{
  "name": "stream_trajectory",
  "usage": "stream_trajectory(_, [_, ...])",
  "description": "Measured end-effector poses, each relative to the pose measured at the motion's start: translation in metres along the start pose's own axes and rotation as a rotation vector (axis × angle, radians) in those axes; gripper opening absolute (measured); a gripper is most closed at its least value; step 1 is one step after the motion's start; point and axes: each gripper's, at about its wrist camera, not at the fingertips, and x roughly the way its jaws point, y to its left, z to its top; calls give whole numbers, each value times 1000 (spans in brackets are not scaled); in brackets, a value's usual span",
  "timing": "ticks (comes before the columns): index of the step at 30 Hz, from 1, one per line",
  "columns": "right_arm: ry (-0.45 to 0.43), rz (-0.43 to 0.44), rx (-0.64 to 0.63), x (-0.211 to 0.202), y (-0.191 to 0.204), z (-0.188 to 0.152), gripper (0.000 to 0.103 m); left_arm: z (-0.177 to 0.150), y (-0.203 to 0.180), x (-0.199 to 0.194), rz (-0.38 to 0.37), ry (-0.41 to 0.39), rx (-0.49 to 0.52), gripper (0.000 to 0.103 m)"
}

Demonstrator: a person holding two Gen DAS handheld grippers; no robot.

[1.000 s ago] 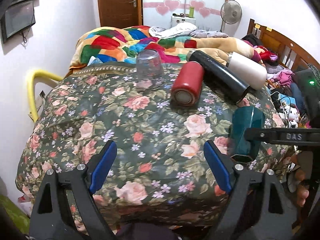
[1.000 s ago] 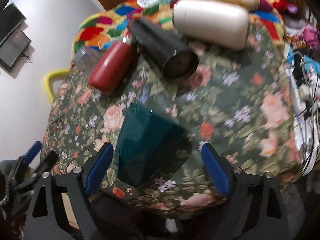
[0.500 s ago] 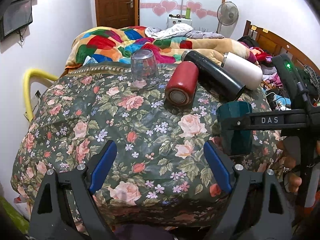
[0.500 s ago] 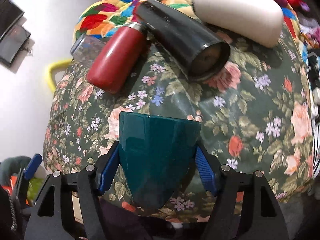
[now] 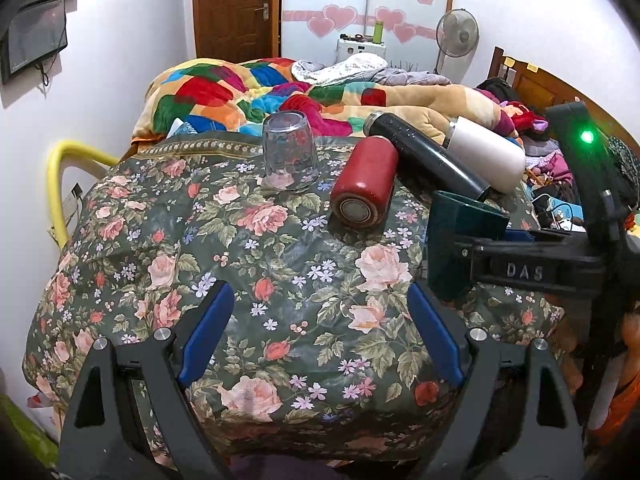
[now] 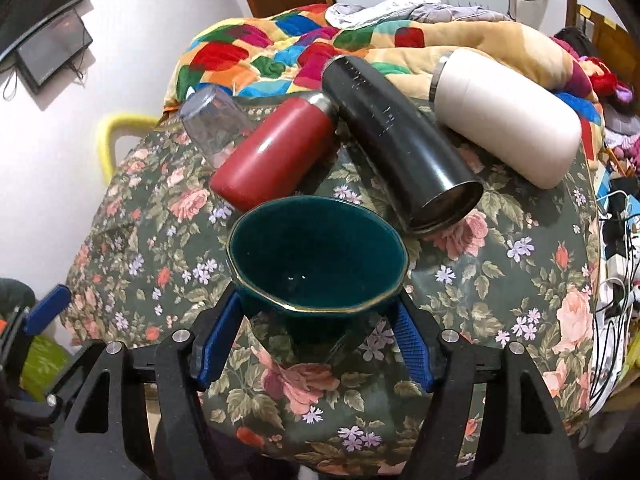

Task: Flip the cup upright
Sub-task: 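Turn the green cup upright and lower it onto the bed, then open the right tool and release the upright cup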

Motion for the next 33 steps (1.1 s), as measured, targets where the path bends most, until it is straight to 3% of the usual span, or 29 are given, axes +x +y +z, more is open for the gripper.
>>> stream_trajectory(10, [-10, -58, -84, -9, 12, -19, 69, -2, 0, -4, -4, 4, -16, 88])
stream_trajectory(15, [66, 12, -85, -3, 11, -26, 69, -6, 1, -15, 4, 3, -24, 88])
stream_trajectory(25, [123, 1, -107, -15, 16, -41, 69, -7, -5, -45, -5, -25, -41, 88])
stream_trajectory(30, [46, -4, -88, -61, 6, -49, 69, 3, -17, -83, -22, -106, -33, 88])
stream_trajectory(33, [-78, -5, -86, -110, 3, -48, 69, 11, -27, -113, -31, -179, -25, 88])
